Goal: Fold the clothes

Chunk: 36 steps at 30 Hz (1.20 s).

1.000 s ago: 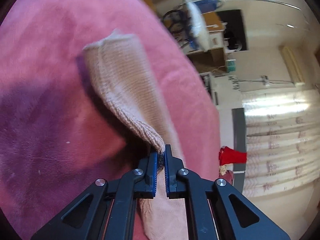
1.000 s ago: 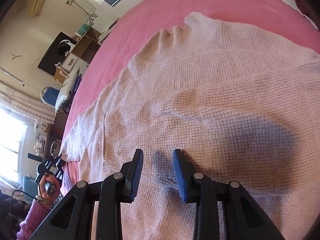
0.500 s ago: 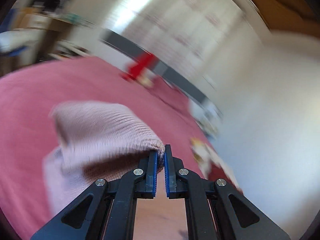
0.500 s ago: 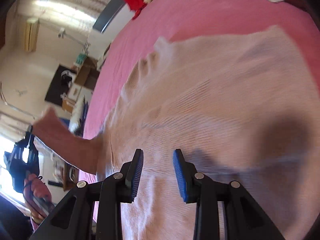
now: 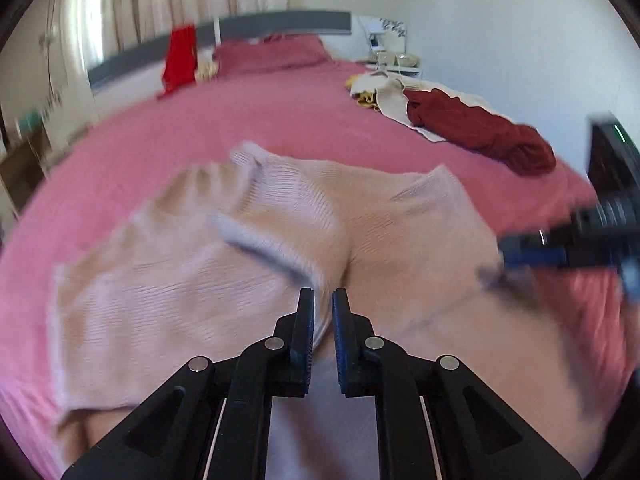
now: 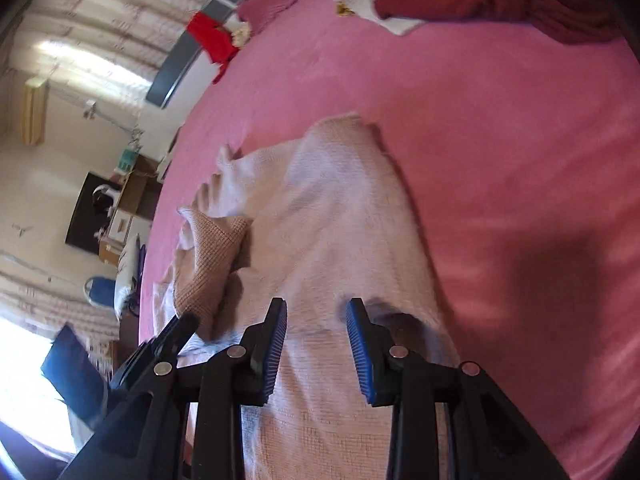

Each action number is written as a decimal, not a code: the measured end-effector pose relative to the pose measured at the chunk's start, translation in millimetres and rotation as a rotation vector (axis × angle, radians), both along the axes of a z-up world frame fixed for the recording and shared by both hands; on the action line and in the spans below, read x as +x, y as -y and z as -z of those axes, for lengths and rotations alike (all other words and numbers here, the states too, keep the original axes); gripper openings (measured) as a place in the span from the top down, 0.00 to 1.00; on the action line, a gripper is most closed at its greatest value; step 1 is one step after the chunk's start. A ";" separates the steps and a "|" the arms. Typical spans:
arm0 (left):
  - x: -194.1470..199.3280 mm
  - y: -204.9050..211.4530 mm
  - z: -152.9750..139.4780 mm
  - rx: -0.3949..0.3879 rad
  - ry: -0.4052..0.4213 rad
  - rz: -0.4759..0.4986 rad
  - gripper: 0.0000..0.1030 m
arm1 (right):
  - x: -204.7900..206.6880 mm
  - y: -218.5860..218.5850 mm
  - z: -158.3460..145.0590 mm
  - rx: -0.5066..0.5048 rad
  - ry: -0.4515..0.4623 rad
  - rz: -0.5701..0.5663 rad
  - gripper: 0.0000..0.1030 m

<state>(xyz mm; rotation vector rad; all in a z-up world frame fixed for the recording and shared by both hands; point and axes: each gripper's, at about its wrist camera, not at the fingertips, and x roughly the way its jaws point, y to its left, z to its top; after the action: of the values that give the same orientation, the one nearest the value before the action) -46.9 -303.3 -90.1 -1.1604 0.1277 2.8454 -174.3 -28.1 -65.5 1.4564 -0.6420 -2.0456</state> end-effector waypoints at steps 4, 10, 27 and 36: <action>47.4 40.1 1.8 -0.042 -0.042 -0.038 0.88 | 1.6 46.8 -18.8 0.043 -0.074 -0.107 0.69; 75.0 73.2 30.1 -0.100 -0.005 -0.064 0.88 | 12.7 160.7 -51.6 0.068 -0.227 -0.345 0.69; 105.3 241.3 62.7 0.420 -0.113 -0.729 0.85 | 24.5 55.7 1.9 0.225 -0.104 0.099 0.69; 151.0 256.3 55.2 0.610 -0.130 -0.740 0.75 | 16.9 45.1 -3.2 0.172 -0.120 0.006 0.69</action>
<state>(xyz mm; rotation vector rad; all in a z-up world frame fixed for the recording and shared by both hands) 104.1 -559.6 -145.3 -1.0098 -1.3174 3.1122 -157.4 -73.2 -62.3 1.4121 -0.4310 -2.2197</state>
